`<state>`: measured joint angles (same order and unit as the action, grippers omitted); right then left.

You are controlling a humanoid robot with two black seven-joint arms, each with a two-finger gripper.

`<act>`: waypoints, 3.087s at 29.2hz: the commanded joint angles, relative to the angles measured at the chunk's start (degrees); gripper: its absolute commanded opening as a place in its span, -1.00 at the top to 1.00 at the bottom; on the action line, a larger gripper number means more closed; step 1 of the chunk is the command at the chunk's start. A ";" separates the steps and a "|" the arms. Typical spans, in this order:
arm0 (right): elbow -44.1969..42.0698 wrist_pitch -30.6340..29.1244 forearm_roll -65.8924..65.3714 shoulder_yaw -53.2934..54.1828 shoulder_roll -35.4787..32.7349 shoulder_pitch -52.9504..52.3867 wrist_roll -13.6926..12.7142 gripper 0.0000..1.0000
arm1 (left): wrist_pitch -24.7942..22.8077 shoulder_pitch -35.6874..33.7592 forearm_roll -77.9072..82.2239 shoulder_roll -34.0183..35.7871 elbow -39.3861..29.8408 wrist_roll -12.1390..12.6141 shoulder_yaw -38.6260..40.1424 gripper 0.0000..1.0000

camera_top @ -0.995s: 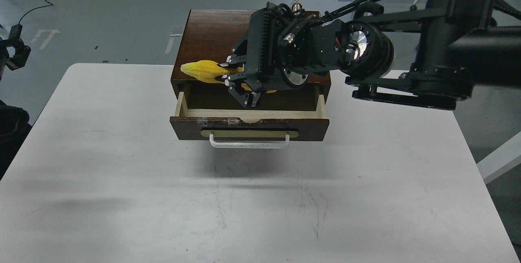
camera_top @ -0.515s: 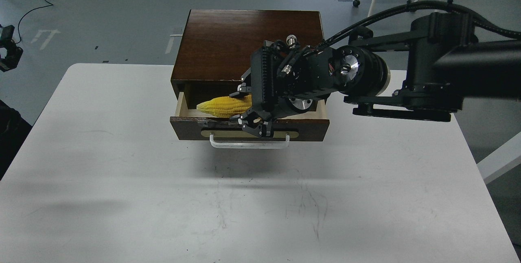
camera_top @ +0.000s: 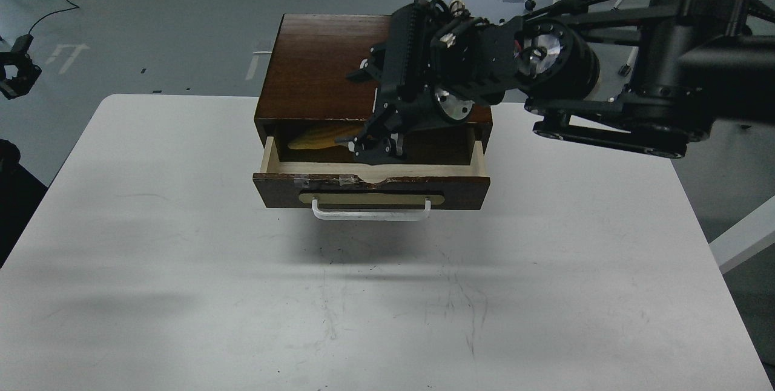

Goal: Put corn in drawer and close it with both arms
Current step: 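Withdraw the right gripper up and away from the drawer, then bring the left gripper down to the front of the open drawer, then push the drawer front with the left gripper into the box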

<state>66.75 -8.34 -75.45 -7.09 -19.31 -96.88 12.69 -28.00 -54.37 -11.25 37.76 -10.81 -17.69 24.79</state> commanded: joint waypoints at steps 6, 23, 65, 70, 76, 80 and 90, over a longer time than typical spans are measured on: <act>-7.95 0.08 37.90 6.12 -11.00 4.24 -0.12 -1.00 | 0.00 -5.47 14.92 -0.14 -0.79 -1.12 -2.64 -0.21; -25.17 -14.51 79.75 24.06 -22.35 25.16 -1.35 -1.00 | 0.00 -19.72 40.95 -1.20 -32.50 -2.88 -2.82 1.00; -46.44 -18.55 105.07 49.10 -2.40 48.54 0.41 -1.00 | 0.00 -8.03 135.42 3.20 -90.00 -1.83 -17.06 1.00; -46.44 -18.55 104.98 48.93 -2.49 48.02 0.41 -1.00 | 0.00 -6.45 136.25 2.76 -89.83 -1.83 -17.06 1.00; -46.44 -19.08 104.98 48.66 -2.93 48.19 0.50 -1.00 | 0.00 -6.89 136.25 2.58 -89.39 -1.83 -17.06 1.00; -46.44 -19.43 104.98 48.66 -3.02 48.36 0.50 -1.00 | 0.00 -7.24 136.25 2.58 -89.04 -1.83 -17.06 1.00; -45.92 -19.66 104.72 48.14 -2.58 48.19 0.50 -1.00 | 0.00 -7.59 136.25 -0.14 -84.38 -1.83 -16.97 1.00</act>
<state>20.72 -28.00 29.30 41.06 -21.89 -48.49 13.19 -28.00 -61.74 125.00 38.46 -97.07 -19.51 7.74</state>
